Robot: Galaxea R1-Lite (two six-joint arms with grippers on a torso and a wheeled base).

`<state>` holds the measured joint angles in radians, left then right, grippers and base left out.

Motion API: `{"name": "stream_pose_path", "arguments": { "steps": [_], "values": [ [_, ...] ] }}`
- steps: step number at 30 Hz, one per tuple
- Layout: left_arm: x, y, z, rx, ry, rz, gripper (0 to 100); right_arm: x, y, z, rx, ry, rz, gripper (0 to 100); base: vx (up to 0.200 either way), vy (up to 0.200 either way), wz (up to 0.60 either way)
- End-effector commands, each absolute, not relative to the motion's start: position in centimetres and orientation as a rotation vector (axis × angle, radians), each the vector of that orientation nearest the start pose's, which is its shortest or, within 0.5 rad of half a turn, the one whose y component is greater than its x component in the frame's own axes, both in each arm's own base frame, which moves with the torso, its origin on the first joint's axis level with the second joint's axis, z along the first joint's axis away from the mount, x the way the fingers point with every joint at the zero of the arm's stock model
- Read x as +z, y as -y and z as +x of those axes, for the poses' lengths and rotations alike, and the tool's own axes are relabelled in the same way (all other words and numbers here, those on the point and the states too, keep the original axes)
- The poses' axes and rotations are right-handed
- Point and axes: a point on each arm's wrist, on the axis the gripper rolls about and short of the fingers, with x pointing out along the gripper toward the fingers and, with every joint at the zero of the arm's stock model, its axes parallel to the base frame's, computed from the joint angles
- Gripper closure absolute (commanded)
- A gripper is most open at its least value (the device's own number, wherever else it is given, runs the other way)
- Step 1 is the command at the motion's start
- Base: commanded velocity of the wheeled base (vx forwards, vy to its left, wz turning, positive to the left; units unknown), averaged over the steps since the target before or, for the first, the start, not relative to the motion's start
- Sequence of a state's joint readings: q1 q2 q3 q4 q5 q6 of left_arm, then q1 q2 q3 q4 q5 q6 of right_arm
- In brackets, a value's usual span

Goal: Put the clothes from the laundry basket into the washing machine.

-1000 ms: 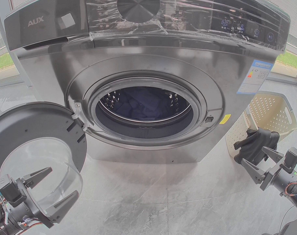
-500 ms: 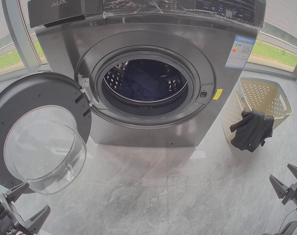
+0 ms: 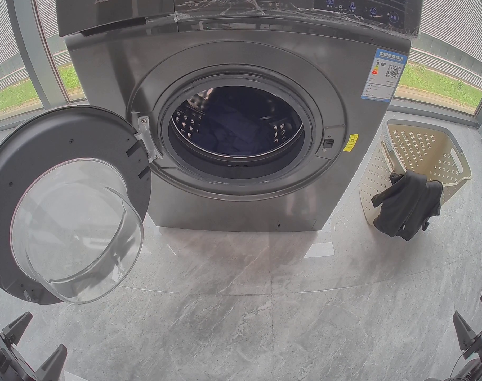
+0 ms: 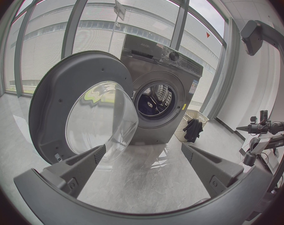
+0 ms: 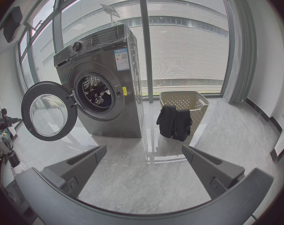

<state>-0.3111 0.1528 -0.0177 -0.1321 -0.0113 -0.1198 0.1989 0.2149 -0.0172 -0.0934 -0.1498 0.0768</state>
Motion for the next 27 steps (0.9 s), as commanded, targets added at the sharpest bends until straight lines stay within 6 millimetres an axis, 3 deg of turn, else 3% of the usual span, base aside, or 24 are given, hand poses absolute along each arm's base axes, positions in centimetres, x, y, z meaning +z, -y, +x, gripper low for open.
{"name": "stream_pose_path", "arguments": {
  "steps": [1,4,20,27],
  "values": [
    [8.48,-0.37,-1.55,-0.271,-0.027,-0.096,0,8.48,0.67,-1.48,-0.002,-0.018,0.075,0,0.0,-0.2,0.0],
    [8.54,-0.28,-1.51,-0.219,-0.021,-0.081,0,8.52,0.68,-1.46,-0.077,-0.022,0.062,0,0.0,-0.2,0.0],
    [8.38,-0.12,-1.55,-0.08,-0.026,0.009,0,8.5,0.68,-1.47,-0.11,-0.024,0.058,0,0.0,-0.2,0.0],
    [8.22,-0.3,-1.57,0.017,-0.038,0.017,0,8.4,0.68,-1.46,-0.113,-0.04,-0.011,0,0.0,0.0,0.0]
  ]
}}
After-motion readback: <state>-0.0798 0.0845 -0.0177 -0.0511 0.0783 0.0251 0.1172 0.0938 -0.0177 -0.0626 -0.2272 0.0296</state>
